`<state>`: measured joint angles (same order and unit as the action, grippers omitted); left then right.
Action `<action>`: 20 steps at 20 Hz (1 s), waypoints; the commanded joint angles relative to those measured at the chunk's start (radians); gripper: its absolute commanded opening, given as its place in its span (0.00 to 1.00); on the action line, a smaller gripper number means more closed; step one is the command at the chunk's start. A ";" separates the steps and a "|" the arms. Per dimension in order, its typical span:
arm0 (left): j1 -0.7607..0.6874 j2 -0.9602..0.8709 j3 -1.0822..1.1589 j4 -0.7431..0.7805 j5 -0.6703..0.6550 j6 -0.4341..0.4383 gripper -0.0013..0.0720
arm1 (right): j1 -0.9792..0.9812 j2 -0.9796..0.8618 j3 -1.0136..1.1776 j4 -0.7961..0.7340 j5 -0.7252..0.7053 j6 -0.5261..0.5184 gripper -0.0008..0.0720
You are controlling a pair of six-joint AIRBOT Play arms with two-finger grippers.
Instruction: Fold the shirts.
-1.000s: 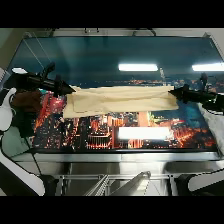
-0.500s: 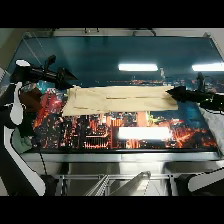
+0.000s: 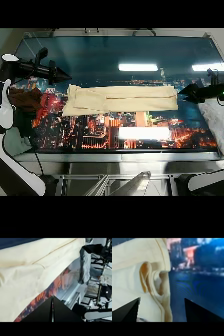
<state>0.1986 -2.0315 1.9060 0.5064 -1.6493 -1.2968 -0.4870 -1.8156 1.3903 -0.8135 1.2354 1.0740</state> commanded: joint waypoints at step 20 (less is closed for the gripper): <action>-0.637 -0.193 -0.023 0.099 0.404 -0.095 0.01 | -0.039 0.049 0.123 0.169 0.483 -0.107 0.04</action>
<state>-0.3534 -2.1983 1.8828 0.5980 -1.3430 -1.3544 -0.4831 -1.8114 1.5028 -0.6476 1.6081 0.9882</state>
